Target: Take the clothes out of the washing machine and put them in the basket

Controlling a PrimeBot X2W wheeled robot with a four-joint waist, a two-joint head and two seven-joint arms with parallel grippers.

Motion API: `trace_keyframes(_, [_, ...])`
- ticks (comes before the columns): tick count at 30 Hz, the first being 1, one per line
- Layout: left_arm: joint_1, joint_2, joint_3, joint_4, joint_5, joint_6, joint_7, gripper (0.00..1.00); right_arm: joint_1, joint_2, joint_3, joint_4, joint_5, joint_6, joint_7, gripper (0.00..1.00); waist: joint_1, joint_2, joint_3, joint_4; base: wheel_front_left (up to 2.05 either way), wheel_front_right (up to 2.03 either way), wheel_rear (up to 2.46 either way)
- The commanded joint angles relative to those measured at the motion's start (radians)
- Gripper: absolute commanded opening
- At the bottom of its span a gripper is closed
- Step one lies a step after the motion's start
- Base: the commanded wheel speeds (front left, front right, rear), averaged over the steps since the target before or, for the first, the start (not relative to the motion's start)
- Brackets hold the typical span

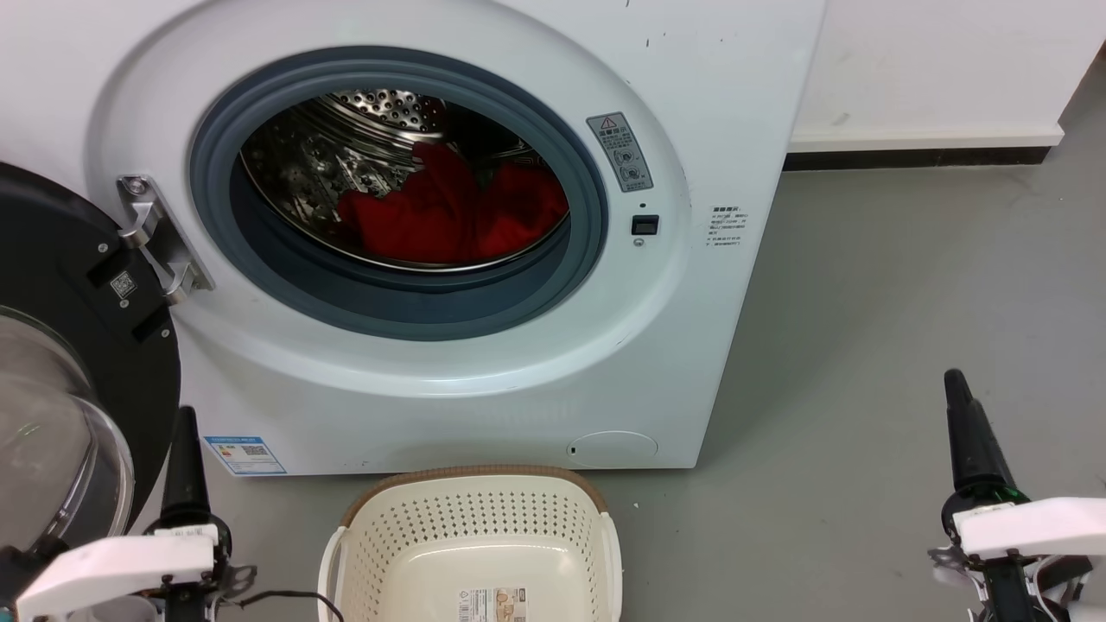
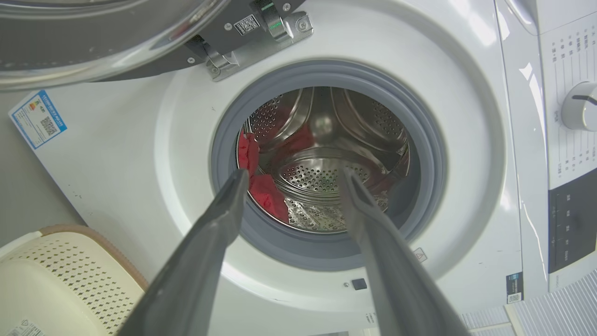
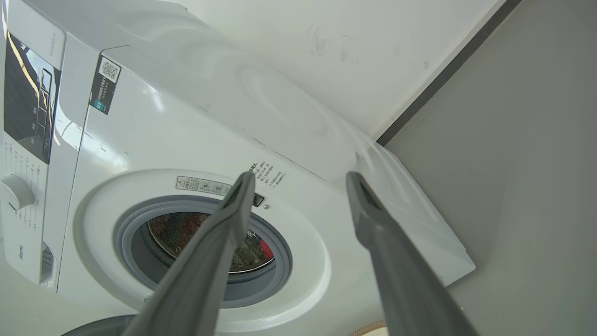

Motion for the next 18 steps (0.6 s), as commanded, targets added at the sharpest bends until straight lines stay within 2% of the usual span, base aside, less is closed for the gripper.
trace_keyframes(1, [-0.027, 0.003, 0.006, -0.044, 0.039, 0.009, -0.008, 1.0, -0.015, -0.004, 0.002, -0.038, -0.062, 0.0, -0.01, 1.0, 0.0, 0.0, 0.001, 0.0, 0.0, 0.0, 0.0])
trace_keyframes(8, [-0.002, 0.003, -0.063, -0.169, 0.218, 0.07, -0.033, 1.0, -0.016, -0.004, 0.023, -0.118, -0.257, 0.0, -0.036, 1.0, 0.0, 0.0, 0.007, 0.001, 0.0, 0.0, 0.0])
trace_keyframes(12, [0.008, 0.003, -0.109, -0.214, 0.299, 0.124, -0.047, 1.0, -0.015, -0.004, 0.04, -0.156, -0.35, 0.0, -0.049, 1.0, 0.0, 0.0, 0.01, 0.0, 0.0, 0.0, 0.0])
trace_keyframes(18, [0.024, 0.003, -0.184, -0.252, 0.424, 0.138, -0.066, 1.0, -0.007, -0.005, 0.058, -0.187, -0.465, 0.0, -0.069, 1.0, 0.0, 0.0, 0.013, -0.002, 0.0, 0.0, 0.0])
